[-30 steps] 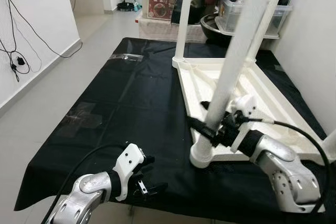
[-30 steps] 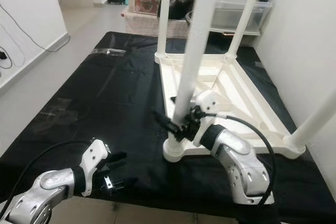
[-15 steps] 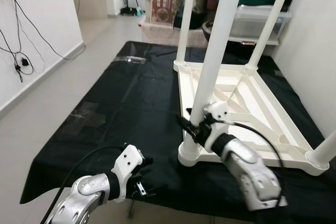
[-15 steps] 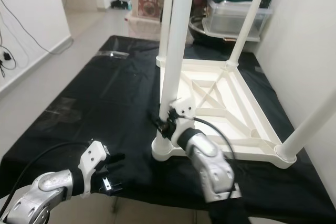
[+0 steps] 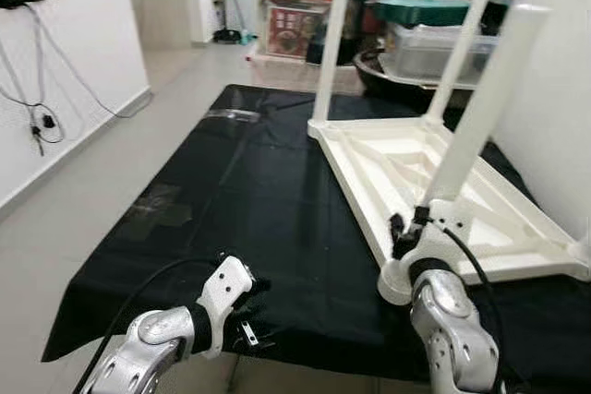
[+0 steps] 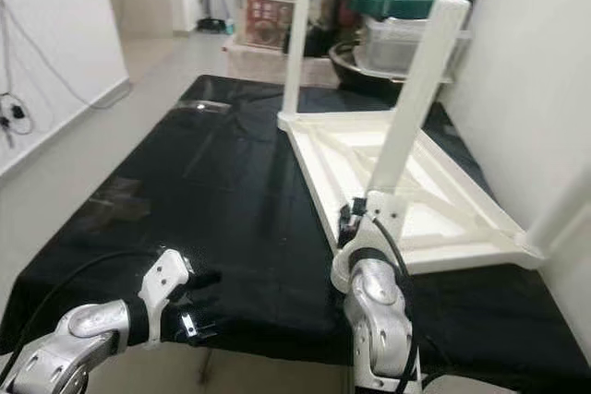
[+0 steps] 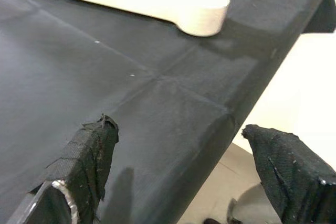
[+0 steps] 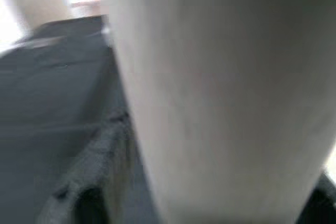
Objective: Building children table
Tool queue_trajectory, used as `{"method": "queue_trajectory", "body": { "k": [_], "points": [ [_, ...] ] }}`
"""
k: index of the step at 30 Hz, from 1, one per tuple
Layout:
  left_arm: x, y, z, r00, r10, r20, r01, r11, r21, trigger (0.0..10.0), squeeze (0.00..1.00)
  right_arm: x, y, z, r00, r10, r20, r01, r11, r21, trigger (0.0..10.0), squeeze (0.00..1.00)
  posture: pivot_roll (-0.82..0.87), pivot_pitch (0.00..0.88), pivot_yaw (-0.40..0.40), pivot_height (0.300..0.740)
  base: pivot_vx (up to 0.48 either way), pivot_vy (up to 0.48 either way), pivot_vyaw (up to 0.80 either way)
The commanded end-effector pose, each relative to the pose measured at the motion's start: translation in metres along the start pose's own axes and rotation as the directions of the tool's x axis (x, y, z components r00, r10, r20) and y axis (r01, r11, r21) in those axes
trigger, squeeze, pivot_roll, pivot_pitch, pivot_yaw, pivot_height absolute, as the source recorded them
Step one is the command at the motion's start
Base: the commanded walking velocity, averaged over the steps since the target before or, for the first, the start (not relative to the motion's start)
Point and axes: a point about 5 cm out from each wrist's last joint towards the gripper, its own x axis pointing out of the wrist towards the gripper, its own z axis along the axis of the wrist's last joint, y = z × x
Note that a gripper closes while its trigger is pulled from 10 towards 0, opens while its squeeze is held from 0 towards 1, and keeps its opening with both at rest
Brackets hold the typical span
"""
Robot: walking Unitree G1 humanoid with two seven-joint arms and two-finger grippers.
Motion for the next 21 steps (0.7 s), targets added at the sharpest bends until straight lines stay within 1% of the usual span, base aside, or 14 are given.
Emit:
{"method": "queue_trajectory", "body": {
  "k": [1, 3, 7, 9, 10, 11, 12, 13, 14, 15, 16, 17, 20, 21],
  "points": [
    [0.002, 0.001, -0.001, 1.000, -0.003, -0.005, 0.003, 1.000, 0.009, 10.0, 0.00, 0.003, 0.012, 0.008, 0.994, 0.103, 0.033, -0.104, 0.994, 0.023, 10.0, 1.00, 0.07, 0.000, -0.066, 0.740, 0.000, 0.000, 0.00],
    [0.001, 0.004, 0.001, 1.000, 0.002, -0.001, -0.002, 1.000, 0.014, 10.0, 0.00, 0.005, 0.020, 0.033, 0.942, 0.318, 0.108, -0.316, 0.948, -0.041, 10.0, 0.00, 0.07, 0.000, -0.076, 0.740, 0.000, 0.000, 0.00],
    [-0.001, 0.005, 0.002, 1.000, 0.007, 0.002, -0.007, 1.000, 0.013, 10.0, 0.00, -0.003, 0.026, 0.048, 0.851, 0.508, 0.132, -0.497, 0.861, -0.108, 10.0, 0.00, 0.08, 0.000, -0.082, 0.740, 0.000, 0.000, 0.00],
    [-0.001, 0.004, 0.000, 1.000, 0.009, 0.001, -0.009, 1.000, 0.011, 10.0, 0.00, -0.008, 0.029, 0.051, 0.786, 0.606, 0.123, -0.589, 0.794, -0.147, 10.0, 0.00, 0.09, 0.000, -0.090, 0.740, 0.000, 0.000, 0.00],
    [-0.001, 0.002, -0.001, 1.000, 0.009, 0.000, -0.009, 1.000, 0.007, 10.0, 0.00, -0.011, 0.032, 0.050, 0.719, 0.689, 0.091, -0.667, 0.721, -0.186, 10.0, 0.00, 0.09, 0.000, -0.091, 0.740, 0.000, 0.000, 0.00],
    [-0.001, 0.002, -0.001, 1.000, 0.009, 0.000, -0.009, 1.000, 0.007, 10.0, 0.00, -0.011, 0.032, 0.050, 0.719, 0.689, 0.091, -0.667, 0.721, -0.186, 10.0, 0.00, 0.09, 0.000, -0.091, 0.740, 0.000, 0.000, 0.00],
    [-0.001, 0.000, -0.001, 1.000, 0.009, 0.002, -0.009, 1.000, 0.005, 10.0, 0.00, -0.012, 0.036, 0.045, 0.654, 0.755, 0.044, -0.730, 0.645, -0.228, 10.0, 0.00, 0.10, 0.000, -0.097, 0.740, 0.000, 0.000, 0.00],
    [-0.001, 0.000, -0.001, 1.000, 0.009, 0.002, -0.009, 1.000, 0.005, 10.0, 0.00, -0.012, 0.036, 0.045, 0.654, 0.755, 0.044, -0.730, 0.645, -0.228, 10.0, 0.00, 0.10, 0.000, -0.097, 0.740, 0.000, 0.000, 0.00],
    [-0.001, 0.000, -0.001, 1.000, 0.011, 0.002, -0.011, 1.000, 0.005, 10.0, 0.00, -0.011, 0.040, 0.036, 0.603, 0.798, -0.012, -0.780, 0.586, -0.219, 8.9, 0.00, 0.11, 0.000, -0.103, 0.740, 0.000, 0.000, 0.00],
    [-0.001, 0.000, -0.001, 1.000, 0.011, 0.002, -0.011, 1.000, 0.005, 10.0, 0.00, -0.011, 0.040, 0.036, 0.603, 0.798, -0.012, -0.780, 0.586, -0.219, 8.9, 0.00, 0.11, 0.000, -0.103, 0.740, 0.000, 0.000, 0.00],
    [0.000, 0.000, -0.001, 1.000, 0.012, 0.002, -0.012, 1.000, 0.005, 10.0, 0.00, -0.010, 0.043, 0.030, 0.570, 0.820, -0.048, -0.810, 0.550, -0.204, 1.2, 0.00, 0.12, 0.000, -0.106, 0.740, 0.000, 0.000, 0.00],
    [-0.001, 0.001, -0.001, 1.000, 0.016, 0.003, -0.016, 1.000, 0.004, 10.0, 0.00, -0.010, 0.047, 0.023, 0.547, 0.834, -0.068, -0.829, 0.529, -0.181, 0.0, 0.00, 0.12, 0.000, -0.108, 0.740, 0.000, 0.000, 0.00],
    [-0.002, 0.001, -0.002, 1.000, 0.020, 0.002, -0.020, 1.000, 0.003, 10.0, 0.00, -0.007, 0.049, 0.016, 0.564, 0.822, -0.082, -0.822, 0.549, -0.151, 0.0, 0.00, 0.13, 0.000, -0.110, 0.740, 0.000, 0.000, 0.00],
    [-0.004, 0.000, -0.003, 1.000, 0.021, 0.000, -0.021, 1.000, 0.003, 10.0, 0.00, 0.000, 0.048, 0.009, 0.625, 0.775, -0.096, -0.779, 0.609, -0.150, 0.0, 0.00, 0.12, 0.000, -0.104, 0.740, 0.000, 0.000, 0.00]
  ]
}}
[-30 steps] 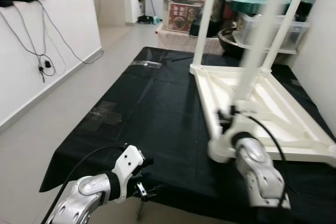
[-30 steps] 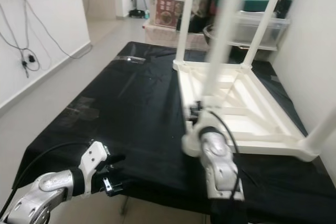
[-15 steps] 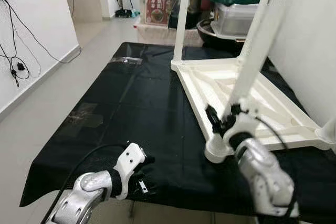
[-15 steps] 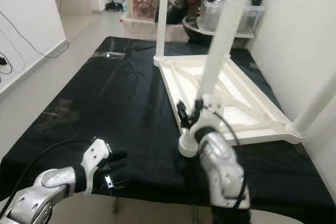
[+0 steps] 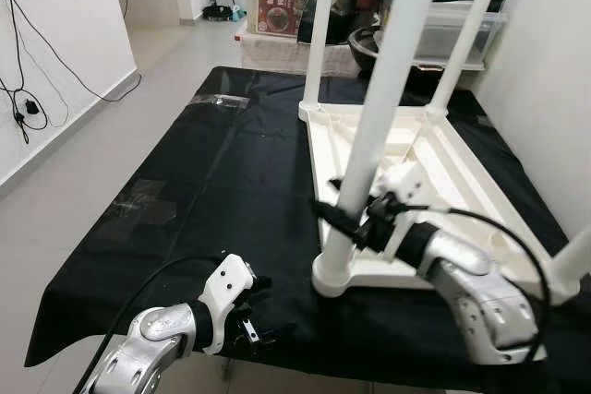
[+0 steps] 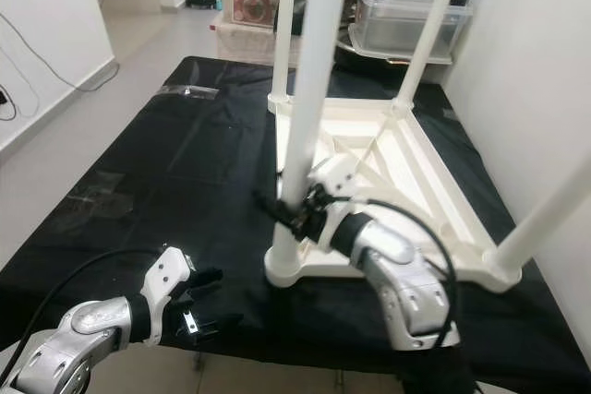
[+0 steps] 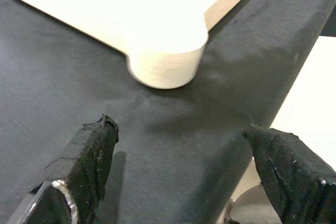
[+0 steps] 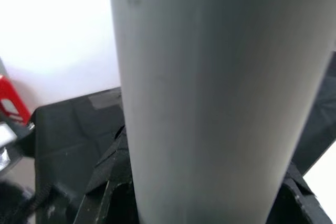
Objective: Building children table
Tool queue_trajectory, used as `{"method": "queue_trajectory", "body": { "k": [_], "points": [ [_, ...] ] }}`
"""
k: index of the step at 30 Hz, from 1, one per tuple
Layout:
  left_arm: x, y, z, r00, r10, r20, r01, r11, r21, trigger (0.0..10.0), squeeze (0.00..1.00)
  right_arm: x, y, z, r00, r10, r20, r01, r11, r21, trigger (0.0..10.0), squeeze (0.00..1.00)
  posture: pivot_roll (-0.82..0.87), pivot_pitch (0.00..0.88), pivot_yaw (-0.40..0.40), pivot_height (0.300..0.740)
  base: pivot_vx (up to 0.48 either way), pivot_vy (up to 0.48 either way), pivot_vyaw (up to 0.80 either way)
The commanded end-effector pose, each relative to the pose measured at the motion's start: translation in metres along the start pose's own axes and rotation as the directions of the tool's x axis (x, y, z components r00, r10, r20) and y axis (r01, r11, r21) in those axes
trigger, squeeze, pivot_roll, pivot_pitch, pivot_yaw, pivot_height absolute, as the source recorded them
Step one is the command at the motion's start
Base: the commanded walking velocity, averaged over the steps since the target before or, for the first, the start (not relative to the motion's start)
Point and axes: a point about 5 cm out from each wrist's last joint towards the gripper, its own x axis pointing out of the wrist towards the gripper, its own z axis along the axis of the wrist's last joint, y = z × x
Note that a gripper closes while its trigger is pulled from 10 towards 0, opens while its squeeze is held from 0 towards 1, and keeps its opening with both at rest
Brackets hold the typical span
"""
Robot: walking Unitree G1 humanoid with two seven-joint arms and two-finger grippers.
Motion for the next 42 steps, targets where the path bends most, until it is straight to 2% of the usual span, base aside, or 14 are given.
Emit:
{"method": "queue_trajectory", "body": {
  "k": [1, 7, 11, 15, 16, 22, 23, 28, 29, 30, 31, 34, 41, 42],
  "points": [
    [-0.003, -0.001, -0.001, 1.000, 0.008, -0.003, -0.008, 1.000, 0.010, 10.0, 0.00, 0.006, -0.015, -0.027, 0.969, -0.203, -0.140, 0.212, 0.976, 0.053, 0.0, 0.00, 0.12, 0.000, -0.099, 0.740, 0.000, 0.000, 0.00],
    [0.002, -0.001, 0.000, 1.000, -0.011, -0.006, 0.011, 1.000, 0.020, 10.0, 0.00, -0.026, -0.061, -0.066, 0.524, -0.783, -0.336, 0.832, 0.555, 0.003, 0.0, 0.00, 0.10, 0.000, -0.085, 0.740, 0.000, 0.000, 0.00],
    [0.004, 0.000, 0.002, 1.000, -0.013, -0.003, 0.013, 1.000, 0.026, 10.0, 0.00, -0.033, -0.054, -0.071, 0.457, -0.823, -0.338, 0.874, 0.487, -0.004, 0.0, 0.00, 0.10, 0.000, -0.085, 0.740, 0.000, 0.000, 0.00],
    [0.003, -0.001, 0.002, 1.000, -0.010, -0.002, 0.010, 1.000, 0.024, 10.0, 0.00, -0.020, -0.024, -0.063, 0.511, -0.804, -0.306, 0.836, 0.547, -0.041, 0.0, 0.00, 0.09, 0.000, -0.078, 0.740, 0.000, 0.000, 0.00],
    [0.003, -0.001, 0.001, 1.000, -0.010, -0.004, 0.010, 1.000, 0.023, 10.0, 0.00, -0.017, -0.020, -0.060, 0.528, -0.796, -0.297, 0.821, 0.568, -0.064, 8.9, 0.00, 0.09, 0.000, -0.076, 0.740, 0.000, 0.000, 0.00],
    [0.004, -0.002, 0.001, 1.000, -0.014, -0.004, 0.014, 1.000, 0.021, 10.0, 0.00, -0.009, -0.017, -0.051, 0.585, -0.770, -0.254, 0.778, 0.621, -0.091, 10.0, 0.00, 0.09, 0.000, -0.078, 0.740, 0.000, 0.000, 0.00],
    [0.005, -0.001, 0.001, 1.000, -0.013, -0.001, 0.013, 1.000, 0.022, 10.0, 0.00, -0.007, -0.019, -0.043, 0.617, -0.758, -0.212, 0.765, 0.641, -0.063, 10.0, 1.00, 0.09, 0.000, -0.082, 0.740, 0.000, 0.000, 0.00],
    [0.005, 0.002, 0.004, 1.000, -0.006, 0.009, 0.006, 1.000, 0.022, 10.0, 0.00, 0.000, -0.028, -0.022, 0.717, -0.688, -0.114, 0.693, 0.721, 0.012, 10.0, 1.00, 0.09, 0.000, -0.090, 0.740, 0.000, 0.000, 0.00],
    [0.004, 0.002, 0.004, 1.000, -0.004, 0.012, 0.004, 1.000, 0.018, 10.0, 0.00, 0.003, -0.031, -0.007, 0.806, -0.591, -0.039, 0.592, 0.804, 0.048, 10.0, 0.27, 0.09, 0.000, -0.090, 0.740, 0.000, 0.000, 0.00],
    [0.004, 0.002, 0.004, 1.000, -0.004, 0.012, 0.004, 1.000, 0.018, 10.0, 0.00, 0.003, -0.031, -0.007, 0.806, -0.591, -0.039, 0.592, 0.804, 0.048, 10.0, 0.27, 0.09, 0.000, -0.090, 0.740, 0.000, 0.000, 0.00],
    [0.003, 0.001, 0.002, 1.000, -0.005, 0.010, 0.004, 1.000, 0.016, 10.0, 0.00, 0.005, -0.028, 0.005, 0.885, -0.465, 0.023, 0.464, 0.885, 0.047, 10.0, 0.00, 0.08, 0.000, -0.089, 0.740, 0.000, 0.000, 0.00],
    [0.005, -0.001, 0.002, 1.000, -0.010, 0.011, 0.010, 1.000, 0.015, 10.0, 0.00, 0.008, -0.007, 0.012, 0.984, -0.169, 0.060, 0.167, 0.986, 0.024, 10.0, 0.00, 0.09, 0.000, -0.093, 0.740, 0.000, 0.000, 0.00],
    [0.008, -0.001, 0.005, 1.000, -0.007, 0.021, 0.006, 1.000, 0.019, 10.0, 0.00, 0.015, 0.021, -0.007, 0.999, 0.043, -0.006, -0.043, 0.999, -0.027, 10.0, 0.00, 0.11, 0.000, -0.108, 0.740, 0.000, 0.000, 0.00],
    [0.008, -0.001, 0.005, 1.000, -0.001, 0.020, 0.000, 1.000, 0.020, 10.0, 0.00, 0.018, 0.024, -0.011, 0.998, 0.055, -0.018, -0.055, 0.998, -0.026, 1.0, 0.00, 0.11, 0.000, -0.108, 0.740, 0.000, 0.000, 0.00]
  ]
}}
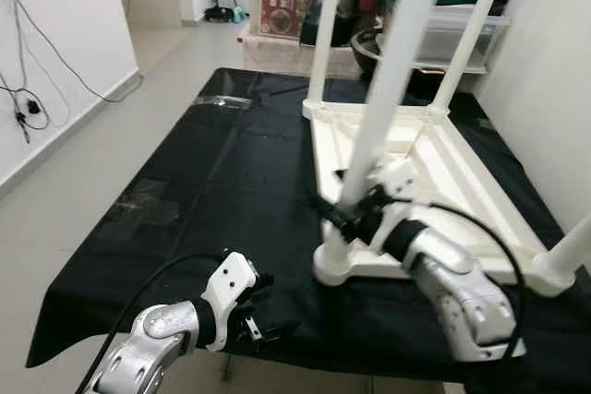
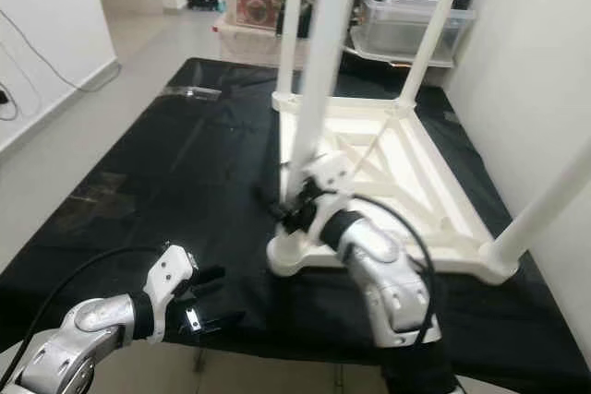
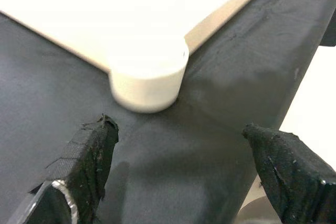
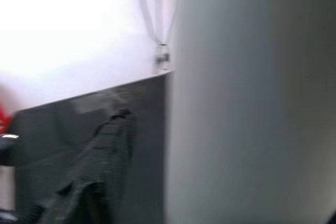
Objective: Building children table
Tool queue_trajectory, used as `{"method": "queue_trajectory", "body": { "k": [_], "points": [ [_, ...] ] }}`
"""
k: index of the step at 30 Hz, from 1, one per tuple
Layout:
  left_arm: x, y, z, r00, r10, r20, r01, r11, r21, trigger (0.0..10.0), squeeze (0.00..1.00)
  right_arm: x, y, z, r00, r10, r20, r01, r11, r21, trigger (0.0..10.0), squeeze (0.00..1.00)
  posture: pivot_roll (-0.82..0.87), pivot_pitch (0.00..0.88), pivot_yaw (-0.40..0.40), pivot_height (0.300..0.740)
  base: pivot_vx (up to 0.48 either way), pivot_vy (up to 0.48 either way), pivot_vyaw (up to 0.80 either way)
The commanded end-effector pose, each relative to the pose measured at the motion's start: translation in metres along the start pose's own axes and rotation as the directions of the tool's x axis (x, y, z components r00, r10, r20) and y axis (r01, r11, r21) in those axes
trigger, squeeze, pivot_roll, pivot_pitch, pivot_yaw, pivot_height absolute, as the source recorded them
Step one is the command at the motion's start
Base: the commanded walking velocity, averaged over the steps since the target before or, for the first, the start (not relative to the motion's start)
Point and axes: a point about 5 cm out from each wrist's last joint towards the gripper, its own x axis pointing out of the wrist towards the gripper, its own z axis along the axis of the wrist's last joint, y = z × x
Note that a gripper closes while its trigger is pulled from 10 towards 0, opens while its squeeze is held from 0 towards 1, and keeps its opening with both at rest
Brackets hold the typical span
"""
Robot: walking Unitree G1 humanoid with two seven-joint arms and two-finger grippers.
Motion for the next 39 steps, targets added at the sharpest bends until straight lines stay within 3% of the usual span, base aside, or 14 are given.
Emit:
{"method": "queue_trajectory", "body": {
  "k": [1, 9, 10, 11, 13, 15, 16, 20, 22, 26, 27, 29, 30, 39],
  "points": [
    [0.000, 0.000, -0.003, 1.000, 0.006, -0.013, -0.006, 1.000, 0.005, 10.0, 0.00, 0.005, 0.012, -0.009, 0.997, 0.068, -0.028, -0.068, 0.998, 0.003, 1.0, 0.00, 0.11, 0.000, -0.108, 0.740, 0.000, 0.000, 0.00],
    [-0.006, -0.003, -0.008, 1.000, -0.001, -0.028, 0.001, 1.000, -0.003, 10.0, 0.00, 0.006, -0.014, -0.042, 0.955, -0.221, -0.197, 0.231, 0.972, 0.032, 0.0, 0.00, 0.10, 0.000, -0.094, 0.740, 0.000, 0.000, 0.00],
    [-0.004, -0.003, -0.007, 1.000, -0.004, -0.027, 0.004, 1.000, 0.000, 10.0, 0.00, 0.000, -0.038, -0.053, 0.842, -0.463, -0.276, 0.482, 0.876, 0.002, 0.0, 0.00, 0.10, 0.000, -0.094, 0.740, 0.000, 0.000, 0.00],
    [-0.004, -0.003, -0.007, 1.000, -0.004, -0.027, 0.004, 1.000, 0.000, 10.0, 0.00, 0.000, -0.038, -0.053, 0.842, -0.463, -0.276, 0.482, 0.876, 0.002, 0.0, 0.00, 0.10, 0.000, -0.094, 0.740, 0.000, 0.000, 0.00],
    [-0.003, -0.002, -0.004, 1.000, -0.004, -0.024, 0.004, 1.000, 0.006, 10.0, 0.00, -0.030, -0.070, -0.071, 0.489, -0.789, -0.371, 0.832, 0.550, -0.073, 0.0, 0.00, 0.11, 0.000, -0.094, 0.740, 0.000, 0.000, 0.00],
    [-0.003, -0.002, -0.004, 1.000, -0.004, -0.024, 0.004, 1.000, 0.006, 10.0, 0.00, -0.030, -0.070, -0.071, 0.489, -0.789, -0.371, 0.832, 0.550, -0.073, 0.0, 0.00, 0.11, 0.000, -0.094, 0.740, 0.000, 0.000, 0.00],
    [-0.003, -0.002, -0.004, 1.000, -0.004, -0.022, 0.004, 1.000, 0.005, 10.0, 0.00, -0.046, -0.066, -0.072, 0.358, -0.855, -0.376, 0.909, 0.411, -0.070, 0.0, 0.00, 0.11, 0.000, -0.086, 0.740, 0.000, 0.000, 0.00],
    [-0.003, -0.005, -0.007, 1.000, -0.014, -0.028, 0.014, 1.000, 0.002, 10.0, 0.00, -0.037, -0.045, -0.066, 0.424, -0.834, -0.354, 0.884, 0.466, -0.040, 0.0, 0.00, 0.10, 0.000, -0.080, 0.740, 0.000, 0.000, 0.00],
    [-0.001, -0.004, -0.005, 0.999, -0.023, -0.026, 0.023, 1.000, 0.010, 10.0, 0.00, -0.013, -0.022, -0.058, 0.608, -0.727, -0.321, 0.773, 0.634, 0.028, 10.0, 0.00, 0.10, 0.000, -0.075, 0.740, 0.000, 0.000, 0.00],
    [-0.001, -0.003, -0.004, 0.999, -0.022, -0.025, 0.022, 1.000, 0.011, 10.0, 0.00, -0.009, -0.021, -0.056, 0.640, -0.706, -0.303, 0.752, 0.657, 0.058, 10.0, 0.00, 0.10, 0.000, -0.075, 0.740, 0.000, 0.000, 0.00],
    [-0.002, -0.001, -0.003, 1.000, -0.020, -0.022, 0.021, 1.000, 0.013, 10.0, 0.00, -0.004, -0.022, -0.047, 0.695, -0.673, -0.252, 0.712, 0.692, 0.117, 10.0, 1.00, 0.11, 0.000, -0.082, 0.740, 0.000, 0.000, 0.00],
    [-0.003, -0.001, -0.001, 1.000, -0.020, -0.017, 0.020, 1.000, 0.013, 10.0, 0.00, 0.004, -0.024, -0.029, 0.789, -0.595, -0.153, 0.614, 0.773, 0.157, 10.0, 1.00, 0.10, 0.000, -0.079, 0.740, 0.000, 0.000, 0.00],
    [-0.003, -0.001, -0.003, 1.000, -0.021, -0.021, 0.022, 1.000, 0.012, 10.0, 0.00, 0.009, -0.026, -0.019, 0.829, -0.548, -0.108, 0.559, 0.812, 0.171, 10.0, 0.00, 0.10, 0.000, -0.077, 0.740, 0.000, 0.000, 0.00],
    [0.002, -0.005, -0.002, 0.999, -0.042, -0.018, 0.042, 0.999, 0.015, 10.0, 0.00, 0.008, -0.012, 0.006, 0.995, -0.083, 0.063, 0.076, 0.991, 0.107, 10.0, 0.00, 0.11, 0.000, -0.079, 0.740, 0.000, 0.000, 0.00]
  ]
}}
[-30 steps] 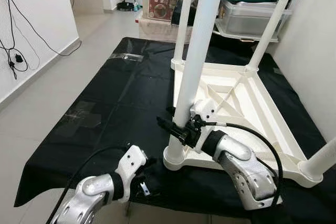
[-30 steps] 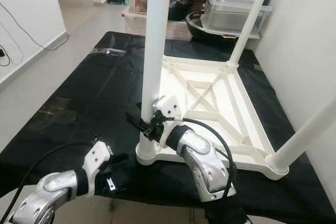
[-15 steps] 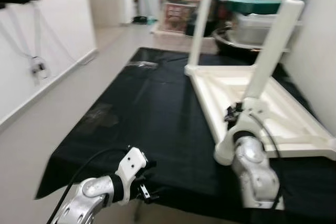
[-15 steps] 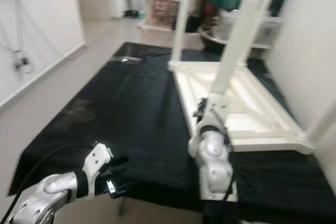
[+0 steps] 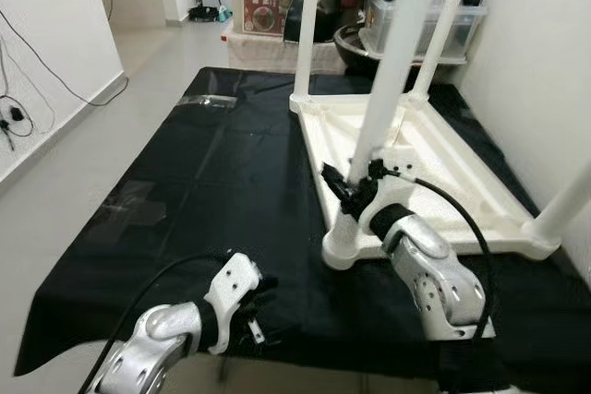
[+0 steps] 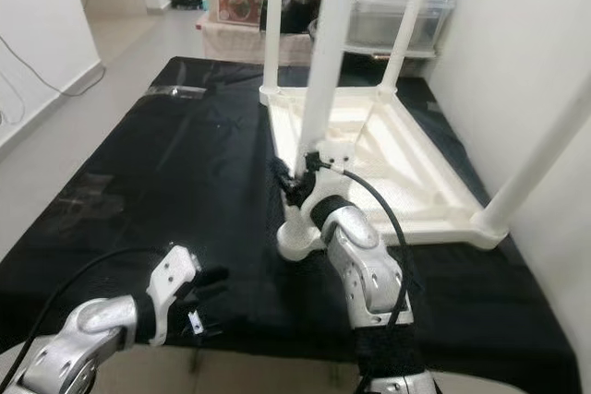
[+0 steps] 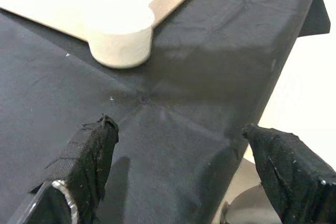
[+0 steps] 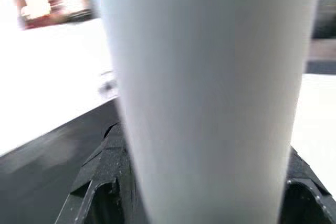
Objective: Building children table
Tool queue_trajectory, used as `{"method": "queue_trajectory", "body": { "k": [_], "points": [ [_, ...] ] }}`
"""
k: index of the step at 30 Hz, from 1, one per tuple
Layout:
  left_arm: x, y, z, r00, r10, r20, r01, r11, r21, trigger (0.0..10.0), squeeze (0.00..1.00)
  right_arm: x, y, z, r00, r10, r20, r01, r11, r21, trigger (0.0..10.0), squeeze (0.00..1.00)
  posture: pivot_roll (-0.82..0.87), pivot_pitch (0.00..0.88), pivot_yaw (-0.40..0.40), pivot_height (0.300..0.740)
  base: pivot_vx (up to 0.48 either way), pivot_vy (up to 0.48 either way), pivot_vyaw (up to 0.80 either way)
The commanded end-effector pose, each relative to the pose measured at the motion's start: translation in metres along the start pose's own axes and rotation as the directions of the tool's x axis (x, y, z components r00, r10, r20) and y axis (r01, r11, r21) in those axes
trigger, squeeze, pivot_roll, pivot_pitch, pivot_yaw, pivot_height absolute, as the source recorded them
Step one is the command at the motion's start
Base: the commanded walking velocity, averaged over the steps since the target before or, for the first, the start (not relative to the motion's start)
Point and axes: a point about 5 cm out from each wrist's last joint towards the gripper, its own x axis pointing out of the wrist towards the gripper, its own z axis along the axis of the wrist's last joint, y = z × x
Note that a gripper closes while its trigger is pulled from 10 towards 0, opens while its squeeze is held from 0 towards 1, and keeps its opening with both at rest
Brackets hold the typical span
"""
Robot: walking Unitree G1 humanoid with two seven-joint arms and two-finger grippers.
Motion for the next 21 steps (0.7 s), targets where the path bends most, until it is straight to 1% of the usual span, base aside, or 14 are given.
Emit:
{"method": "queue_trajectory", "body": {
  "k": [1, 6, 7, 10, 11, 12, 13, 14, 15, 16, 17, 18, 20, 21],
  "points": [
    [0.004, -0.003, 0.001, 1.000, -0.018, -0.003, 0.018, 1.000, 0.011, 10.0, 0.00, 0.001, 0.021, -0.011, 0.981, 0.190, -0.031, -0.189, 0.982, 0.013, 10.0, 0.00, 0.11, 0.000, -0.079, 0.740, 0.000, 0.000, 0.00],
    [0.002, -0.002, 0.001, 1.000, -0.009, -0.005, 0.009, 1.000, 0.014, 10.0, 0.00, 0.003, 0.037, -0.027, 0.952, 0.293, -0.091, -0.293, 0.956, 0.012, 10.0, 0.00, 0.12, 0.000, -0.091, 0.740, 0.000, 0.000, 0.00],
    [-0.001, -0.003, -0.001, 1.000, 0.001, -0.007, -0.001, 1.000, 0.009, 10.0, 0.00, 0.008, 0.038, -0.043, 0.948, 0.277, -0.155, -0.278, 0.960, 0.010, 4.5, 0.00, 0.13, 0.000, -0.095, 0.740, 0.000, 0.000, 0.00],
    [-0.001, -0.003, -0.001, 1.000, 0.002, -0.007, -0.002, 1.000, 0.006, 10.0, 0.00, 0.010, 0.036, -0.047, 0.949, 0.262, -0.174, -0.264, 0.965, 0.012, 4.5, 0.00, 0.13, 0.000, -0.095, 0.740, 0.000, 0.000, 0.00],
    [-0.002, -0.004, -0.002, 1.000, 0.002, -0.008, -0.002, 1.000, 0.004, 10.0, 0.00, 0.012, 0.033, -0.051, 0.956, 0.224, -0.188, -0.224, 0.974, 0.020, 0.0, 0.00, 0.13, 0.000, -0.094, 0.740, 0.000, 0.000, 0.00],
    [-0.002, -0.004, -0.002, 1.000, 0.002, -0.008, -0.002, 1.000, 0.004, 10.0, 0.00, 0.012, 0.033, -0.051, 0.956, 0.224, -0.188, -0.224, 0.974, 0.020, 0.0, 0.00, 0.13, 0.000, -0.094, 0.740, 0.000, 0.000, 0.00],
    [-0.002, -0.004, -0.002, 1.000, 0.001, -0.010, -0.001, 1.000, 0.004, 10.0, 0.00, 0.013, 0.029, -0.053, 0.966, 0.172, -0.191, -0.171, 0.985, 0.022, 0.0, 0.00, 0.13, 0.000, -0.092, 0.740, 0.000, 0.000, 0.00],
    [-0.002, -0.004, -0.003, 1.000, 0.000, -0.011, 0.000, 1.000, 0.004, 10.0, 0.00, 0.014, 0.019, -0.058, 0.974, 0.036, -0.223, -0.037, 0.999, 0.000, 0.0, 0.00, 0.12, 0.000, -0.087, 0.740, 0.000, 0.000, 0.00],
    [-0.002, -0.004, -0.003, 1.000, 0.000, -0.011, 0.000, 1.000, 0.004, 10.0, 0.00, 0.014, 0.019, -0.058, 0.974, 0.036, -0.223, -0.037, 0.999, 0.000, 0.0, 0.00, 0.12, 0.000, -0.087, 0.740, 0.000, 0.000, 0.00],
    [-0.001, -0.004, -0.003, 1.000, -0.001, -0.012, 0.001, 1.000, 0.004, 10.0, 0.00, 0.013, 0.008, -0.063, 0.965, -0.081, -0.248, 0.077, 0.997, -0.024, 0.0, 0.00, 0.12, 0.000, -0.087, 0.740, 0.000, 0.000, 0.00],
    [-0.001, -0.004, -0.003, 1.000, -0.001, -0.012, 0.001, 1.000, 0.004, 10.0, 0.00, 0.013, 0.008, -0.063, 0.965, -0.081, -0.248, 0.077, 0.997, -0.024, 0.0, 0.00, 0.12, 0.000, -0.087, 0.740, 0.000, 0.000, 0.00],
    [-0.001, -0.005, -0.003, 1.000, -0.004, -0.011, 0.004, 1.000, 0.004, 10.0, 0.00, 0.007, -0.014, -0.069, 0.899, -0.328, -0.289, 0.324, 0.944, -0.062, 0.0, 0.00, 0.11, 0.000, -0.084, 0.740, 0.000, 0.000, 0.00],
    [0.001, -0.006, -0.003, 1.000, -0.009, -0.011, 0.009, 1.000, 0.006, 10.0, 0.00, -0.019, -0.047, -0.080, 0.651, -0.682, -0.333, 0.687, 0.716, -0.123, 0.0, 0.00, 0.11, 0.000, -0.082, 0.740, 0.000, 0.000, 0.00],
    [0.001, -0.006, -0.003, 1.000, -0.009, -0.011, 0.009, 1.000, 0.006, 10.0, 0.00, -0.019, -0.047, -0.080, 0.651, -0.682, -0.333, 0.687, 0.716, -0.123, 0.0, 0.00, 0.11, 0.000, -0.082, 0.740, 0.000, 0.000, 0.00]
  ]
}}
